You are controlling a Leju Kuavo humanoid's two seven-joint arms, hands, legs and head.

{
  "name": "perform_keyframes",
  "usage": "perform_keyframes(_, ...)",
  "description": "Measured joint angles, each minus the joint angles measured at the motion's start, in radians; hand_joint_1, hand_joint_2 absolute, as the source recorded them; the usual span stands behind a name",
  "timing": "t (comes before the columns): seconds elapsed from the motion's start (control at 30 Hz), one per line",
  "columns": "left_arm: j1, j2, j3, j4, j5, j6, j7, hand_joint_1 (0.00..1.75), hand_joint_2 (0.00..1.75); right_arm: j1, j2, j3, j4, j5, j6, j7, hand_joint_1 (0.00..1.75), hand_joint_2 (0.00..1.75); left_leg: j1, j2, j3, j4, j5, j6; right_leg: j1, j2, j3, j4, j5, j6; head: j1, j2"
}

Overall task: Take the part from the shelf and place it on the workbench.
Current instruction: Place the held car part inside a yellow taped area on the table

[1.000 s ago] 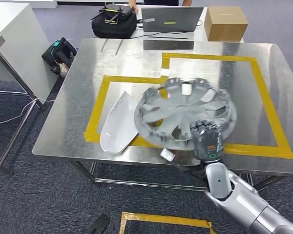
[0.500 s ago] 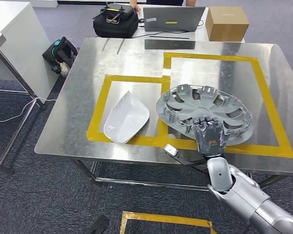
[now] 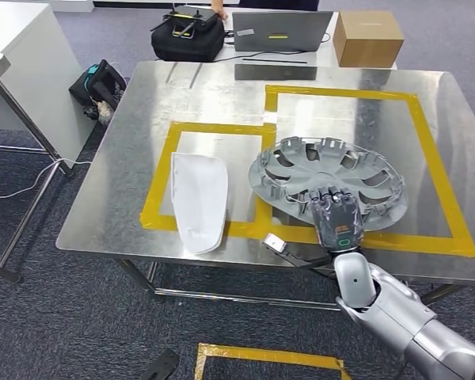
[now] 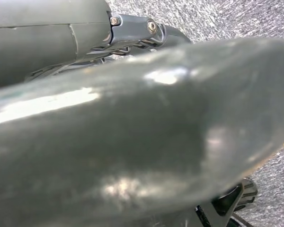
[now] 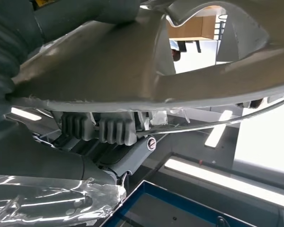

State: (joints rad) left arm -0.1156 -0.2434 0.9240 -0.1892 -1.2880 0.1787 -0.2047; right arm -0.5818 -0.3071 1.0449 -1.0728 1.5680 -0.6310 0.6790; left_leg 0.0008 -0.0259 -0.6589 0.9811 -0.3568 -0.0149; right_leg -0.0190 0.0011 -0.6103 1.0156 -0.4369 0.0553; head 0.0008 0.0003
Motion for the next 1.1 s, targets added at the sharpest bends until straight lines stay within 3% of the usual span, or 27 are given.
perform_keyframes(0.23,0.0,0.0,0.0,0.0,0.006,0.0,-0.003,0.0,0.0,0.019,-0.021,-0.024,-0.012,0.0,0.008,0.0,1.75,1.75,0.0,0.0,0.0,0.0,0.0,0.0,0.0,0.0,0.0,0.0,0.0,0.0,0.0,0.0)
perform_keyframes(0.73,0.003,0.0,0.0,0.0,0.019,0.017,-0.027,0.0,0.0,0.139,-0.14,-0.14,-0.119,0.0,0.021,0.0,1.75,1.75,0.0,0.001,0.0,0.0,0.0,0.0,0.0,0.001,0.0,0.0,0.001,0.001,0.0,0.0)
perform_keyframes(1.1,0.004,0.001,0.0,0.0,0.01,0.051,0.018,0.0,0.0,0.168,-0.164,-0.16,-0.16,0.001,0.04,0.0,1.75,1.75,0.0,0.001,0.0,0.0,0.0,0.0,-0.001,0.002,0.0,0.0,0.001,0.001,0.0,0.0)
